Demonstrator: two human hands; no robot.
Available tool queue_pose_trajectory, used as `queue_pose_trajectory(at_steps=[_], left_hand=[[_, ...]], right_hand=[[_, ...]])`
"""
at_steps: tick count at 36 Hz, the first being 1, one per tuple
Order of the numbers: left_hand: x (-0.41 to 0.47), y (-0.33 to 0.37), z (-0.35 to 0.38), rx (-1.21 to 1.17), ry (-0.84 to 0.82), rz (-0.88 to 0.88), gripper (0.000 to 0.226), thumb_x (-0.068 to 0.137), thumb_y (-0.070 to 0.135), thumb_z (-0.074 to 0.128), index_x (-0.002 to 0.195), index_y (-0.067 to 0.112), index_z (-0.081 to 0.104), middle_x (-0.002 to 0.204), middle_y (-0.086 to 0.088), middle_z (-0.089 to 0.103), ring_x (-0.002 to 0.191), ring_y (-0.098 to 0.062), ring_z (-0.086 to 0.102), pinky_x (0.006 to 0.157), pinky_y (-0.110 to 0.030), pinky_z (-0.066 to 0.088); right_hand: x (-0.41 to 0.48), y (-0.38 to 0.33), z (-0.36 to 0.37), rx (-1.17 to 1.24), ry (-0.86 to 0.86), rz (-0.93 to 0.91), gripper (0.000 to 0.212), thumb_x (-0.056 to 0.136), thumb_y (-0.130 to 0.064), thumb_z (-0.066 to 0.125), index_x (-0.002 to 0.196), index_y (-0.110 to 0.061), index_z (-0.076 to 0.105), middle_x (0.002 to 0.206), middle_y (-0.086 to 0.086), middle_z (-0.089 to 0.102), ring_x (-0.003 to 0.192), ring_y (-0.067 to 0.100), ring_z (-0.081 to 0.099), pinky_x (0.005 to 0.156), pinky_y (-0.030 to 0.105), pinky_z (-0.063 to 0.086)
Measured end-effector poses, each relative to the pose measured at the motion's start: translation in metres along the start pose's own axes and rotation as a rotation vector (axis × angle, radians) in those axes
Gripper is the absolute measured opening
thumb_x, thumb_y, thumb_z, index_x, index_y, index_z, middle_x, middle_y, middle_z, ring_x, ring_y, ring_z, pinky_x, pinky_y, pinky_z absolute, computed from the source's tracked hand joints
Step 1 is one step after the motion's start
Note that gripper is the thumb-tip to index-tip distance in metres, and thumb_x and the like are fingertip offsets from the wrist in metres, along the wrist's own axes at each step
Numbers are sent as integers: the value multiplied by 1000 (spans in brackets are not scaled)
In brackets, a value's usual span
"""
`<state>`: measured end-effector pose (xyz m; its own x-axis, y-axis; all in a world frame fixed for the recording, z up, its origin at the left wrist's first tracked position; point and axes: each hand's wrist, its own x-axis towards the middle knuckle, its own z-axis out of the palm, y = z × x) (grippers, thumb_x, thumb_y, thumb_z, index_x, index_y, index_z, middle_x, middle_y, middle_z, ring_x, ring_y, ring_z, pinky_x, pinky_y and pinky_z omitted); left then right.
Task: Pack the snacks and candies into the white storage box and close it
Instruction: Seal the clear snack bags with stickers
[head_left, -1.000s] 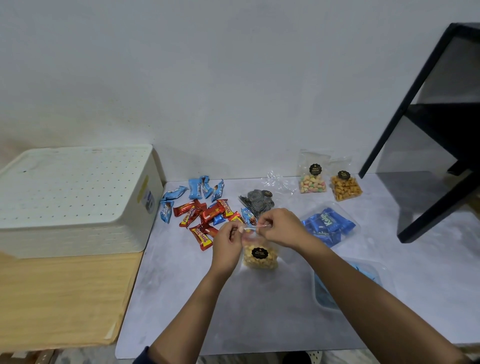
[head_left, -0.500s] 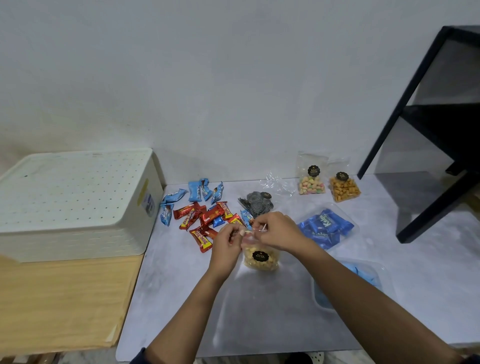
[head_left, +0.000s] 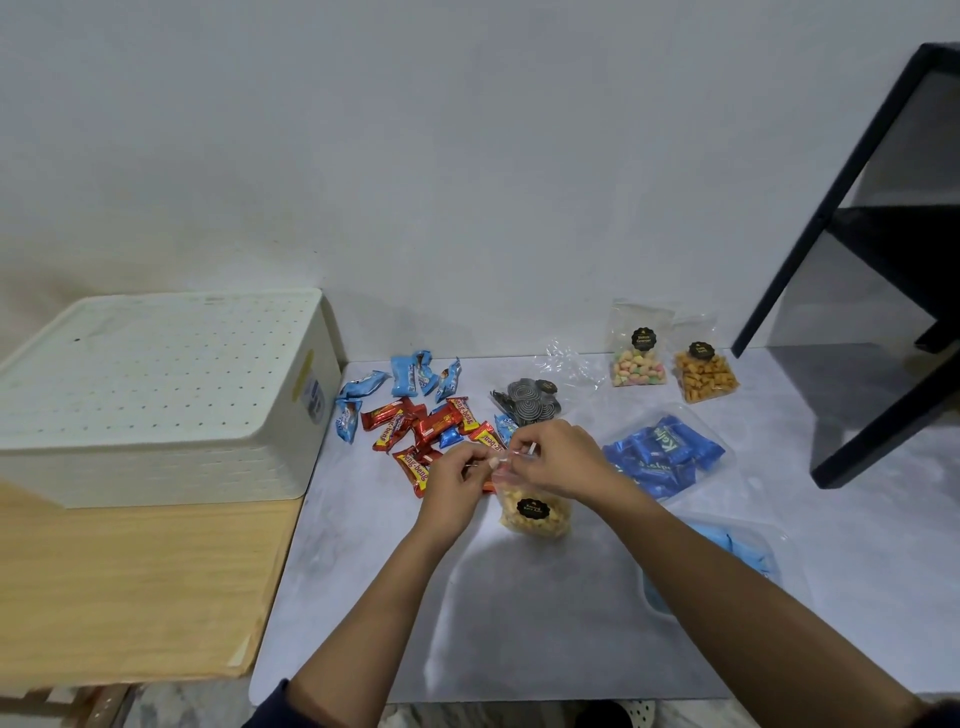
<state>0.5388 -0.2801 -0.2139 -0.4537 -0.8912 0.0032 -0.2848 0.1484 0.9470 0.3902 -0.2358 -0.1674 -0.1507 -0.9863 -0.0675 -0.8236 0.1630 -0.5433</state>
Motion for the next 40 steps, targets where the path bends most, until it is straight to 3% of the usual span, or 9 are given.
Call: queue_pose_trajectory(at_steps=[8,12,15,18,22,29,35,38,40], left_hand=[[0,3,-7,13,-36,-1,21,89,6,57,79,23,63,79,7,61,72,-7,55,68,-21,45],[-1,6,-6,23,-19,-7,20,91,5,54,80,20,61,79,7,58,72,-9,54,67,-23,46],[0,3,-9,1,43,-42,17,92,5,52,82,16,58,79,3,58,74,-13,55,65,-17,45],[0,-2,-13,-15,54,-48,16,92,8,53,81,18,58,80,-2,59,76,-19,56,68,-21,46],[-1,2,-8,36,20,-28,12,92,4,51,84,11,57,79,3,54,71,-7,49,59,-5,40],[2,5,-4,23,37,-20,13,92,5,53,83,14,57,76,4,54,69,-6,48,59,-7,39],[4,9,-4,26,51,-19,9,91,5,54,88,10,60,79,6,57,73,-3,50,61,-3,39],[5,12,1,20,93,-31,9,91,3,53,91,10,60,90,-1,57,78,-3,51,62,-2,40],[5,14,5,-11,189,-80,13,89,4,56,100,11,57,104,-5,54,86,-8,51,62,-1,41]], right_hand=[[1,0,6,70,-12,7,11,83,-31,61,80,-23,68,74,-11,60,68,10,51,58,23,32],[6,7,-1,160,-117,47,3,78,-28,68,77,-26,67,80,-8,66,73,12,58,70,32,48],[5,16,-13,159,-141,66,11,78,-20,68,70,-28,65,76,-11,65,73,11,57,75,36,51],[1,27,-21,172,-142,101,17,80,-17,66,67,-25,64,69,-14,62,71,9,58,73,32,49],[-4,31,-19,104,-120,110,10,83,-15,60,75,-17,66,83,-3,69,83,17,64,77,32,49],[-7,34,-21,183,-87,133,25,82,-14,63,62,-31,61,73,-12,63,77,12,60,75,31,48],[-7,31,-32,369,-201,166,11,84,1,60,87,1,70,77,2,65,69,5,59,58,2,43],[-5,30,-33,361,-183,181,13,83,2,59,87,2,71,75,2,65,67,6,58,58,5,45],[-3,30,-29,342,-119,188,13,83,-1,59,83,-3,72,79,5,67,72,13,61,70,18,51]])
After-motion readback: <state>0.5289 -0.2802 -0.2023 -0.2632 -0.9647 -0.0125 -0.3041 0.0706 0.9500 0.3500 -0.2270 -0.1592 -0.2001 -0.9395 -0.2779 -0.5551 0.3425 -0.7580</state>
